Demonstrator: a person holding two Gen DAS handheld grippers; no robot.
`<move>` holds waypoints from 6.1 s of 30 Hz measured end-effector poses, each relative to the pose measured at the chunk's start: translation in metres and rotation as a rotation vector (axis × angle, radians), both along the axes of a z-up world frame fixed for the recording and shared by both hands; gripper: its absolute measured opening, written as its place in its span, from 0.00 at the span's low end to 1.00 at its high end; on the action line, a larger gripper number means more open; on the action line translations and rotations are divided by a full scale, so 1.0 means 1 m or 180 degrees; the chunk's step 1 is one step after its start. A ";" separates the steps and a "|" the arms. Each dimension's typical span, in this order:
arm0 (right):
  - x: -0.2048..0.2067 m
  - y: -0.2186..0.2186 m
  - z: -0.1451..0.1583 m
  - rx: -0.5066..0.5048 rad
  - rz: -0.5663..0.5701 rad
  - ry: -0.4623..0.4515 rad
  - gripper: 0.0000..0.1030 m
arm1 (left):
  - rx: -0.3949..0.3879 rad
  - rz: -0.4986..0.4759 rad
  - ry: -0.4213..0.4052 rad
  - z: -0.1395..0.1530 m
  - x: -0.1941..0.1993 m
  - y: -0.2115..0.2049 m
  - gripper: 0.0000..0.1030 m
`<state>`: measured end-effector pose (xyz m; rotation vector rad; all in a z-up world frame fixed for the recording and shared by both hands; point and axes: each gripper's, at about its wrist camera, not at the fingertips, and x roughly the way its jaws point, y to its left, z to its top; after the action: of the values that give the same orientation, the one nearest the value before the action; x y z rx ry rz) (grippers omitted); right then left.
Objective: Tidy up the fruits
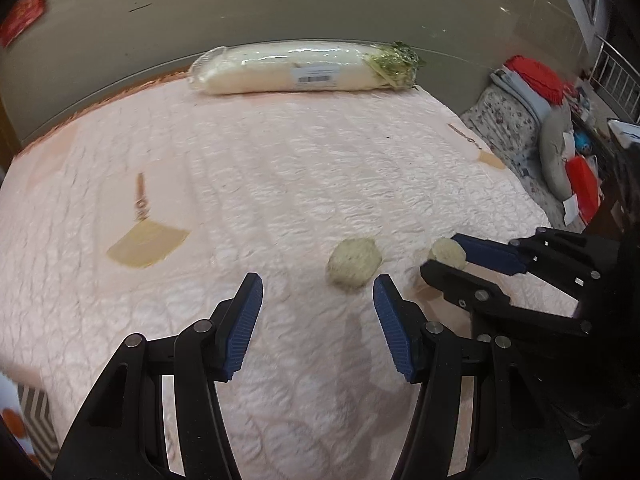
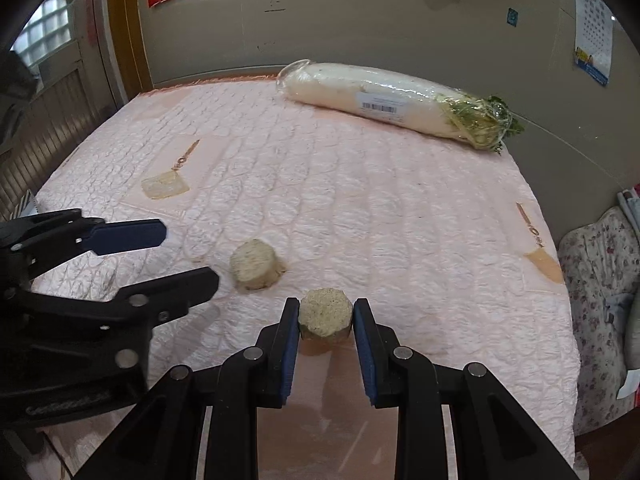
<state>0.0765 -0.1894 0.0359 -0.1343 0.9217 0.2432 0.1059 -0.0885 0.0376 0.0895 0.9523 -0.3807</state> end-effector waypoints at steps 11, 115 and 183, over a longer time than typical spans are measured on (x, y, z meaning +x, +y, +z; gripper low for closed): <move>-0.004 -0.012 -0.013 0.0186 0.0123 0.0245 0.25 | 0.0189 -0.0352 0.0017 -0.013 0.014 -0.026 0.56; -0.126 0.370 0.006 0.0643 0.1927 0.0075 0.25 | 0.0143 0.2593 -0.0067 0.007 -0.213 0.357 0.32; -0.193 0.296 0.038 0.0805 0.1383 -0.0603 0.48 | 0.0307 0.2848 -0.0742 0.039 -0.282 0.303 0.56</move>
<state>-0.1168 0.1070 0.0740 -0.1203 0.6586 0.7346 -0.1765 0.2142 0.0768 -0.2009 0.6942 0.4930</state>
